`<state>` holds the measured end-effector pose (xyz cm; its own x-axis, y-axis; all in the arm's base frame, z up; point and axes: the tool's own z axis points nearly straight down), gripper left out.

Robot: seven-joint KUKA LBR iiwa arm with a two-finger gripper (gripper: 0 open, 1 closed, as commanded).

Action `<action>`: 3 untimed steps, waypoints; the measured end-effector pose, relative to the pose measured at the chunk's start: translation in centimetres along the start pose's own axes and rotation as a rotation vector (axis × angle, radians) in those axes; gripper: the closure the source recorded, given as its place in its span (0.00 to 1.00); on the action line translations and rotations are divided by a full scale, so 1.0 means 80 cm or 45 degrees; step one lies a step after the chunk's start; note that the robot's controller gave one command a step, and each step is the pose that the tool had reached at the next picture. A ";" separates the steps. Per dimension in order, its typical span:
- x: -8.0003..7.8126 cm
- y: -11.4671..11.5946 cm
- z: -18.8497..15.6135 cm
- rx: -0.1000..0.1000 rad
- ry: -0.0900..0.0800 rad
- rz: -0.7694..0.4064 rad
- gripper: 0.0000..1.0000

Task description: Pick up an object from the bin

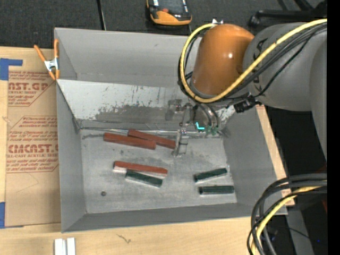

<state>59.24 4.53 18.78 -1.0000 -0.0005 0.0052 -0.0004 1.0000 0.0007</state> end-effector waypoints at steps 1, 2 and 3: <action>-0.002 0.000 -0.005 0.000 -0.009 0.000 0.00; 0.005 -0.009 0.110 -0.001 -0.014 0.032 0.00; -0.004 -0.028 0.146 -0.004 -0.009 0.097 0.00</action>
Offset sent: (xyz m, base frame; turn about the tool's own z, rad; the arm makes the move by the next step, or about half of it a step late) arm -0.0080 -0.0110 -0.1178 0.0354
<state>59.51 2.28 7.12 -0.9971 0.0756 -0.0018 0.0756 0.9971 0.0034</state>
